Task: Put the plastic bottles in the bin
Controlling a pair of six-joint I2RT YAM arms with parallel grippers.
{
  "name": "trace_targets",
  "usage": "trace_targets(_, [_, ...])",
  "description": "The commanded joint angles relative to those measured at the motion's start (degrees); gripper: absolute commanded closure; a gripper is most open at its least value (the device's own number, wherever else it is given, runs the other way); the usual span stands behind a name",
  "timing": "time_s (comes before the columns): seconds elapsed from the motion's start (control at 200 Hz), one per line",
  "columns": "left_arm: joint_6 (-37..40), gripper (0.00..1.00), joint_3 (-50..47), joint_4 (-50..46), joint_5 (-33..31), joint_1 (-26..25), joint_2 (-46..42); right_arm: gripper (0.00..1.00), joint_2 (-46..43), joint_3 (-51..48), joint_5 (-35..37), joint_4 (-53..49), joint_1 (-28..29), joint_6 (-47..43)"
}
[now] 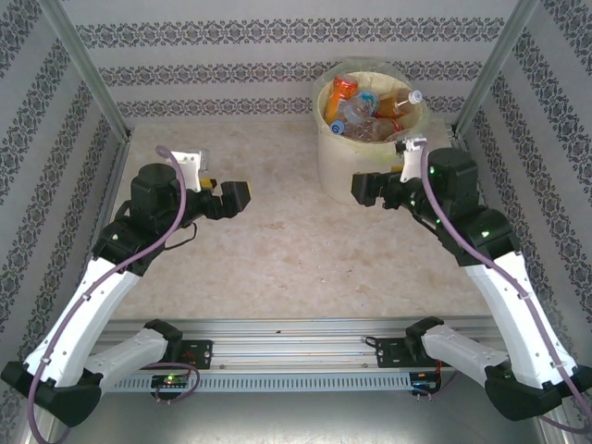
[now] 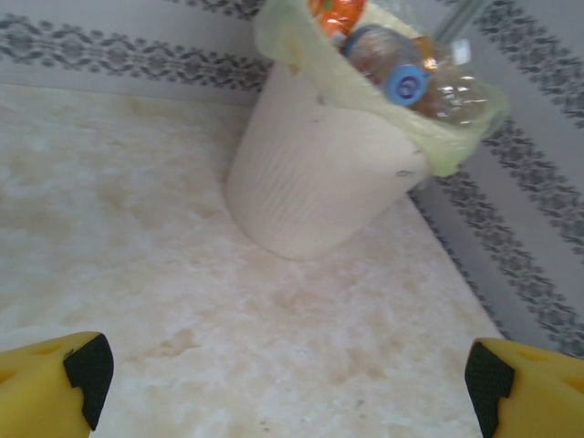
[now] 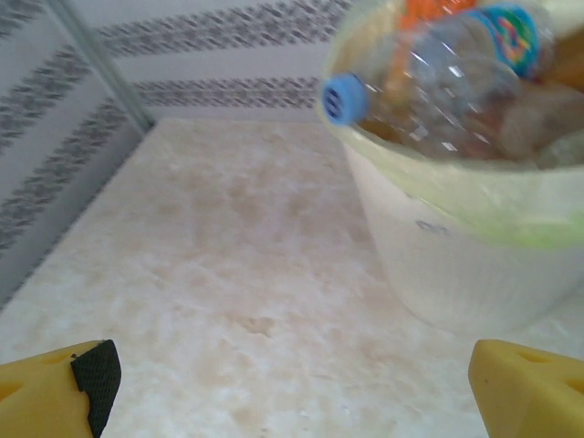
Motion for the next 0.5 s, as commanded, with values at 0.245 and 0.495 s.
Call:
trace_targets(0.245, [5.6, 0.00, -18.2, 1.0, -25.0, -0.4, -12.2, 0.02, -13.8, -27.1, 20.6, 14.6, -2.5, -6.3])
trace_targets(0.495, [8.7, 0.00, -29.6, 4.7, -37.6, -0.4, -15.8, 0.02, -20.9, -45.8, 25.9, 28.6, -6.8, -9.4])
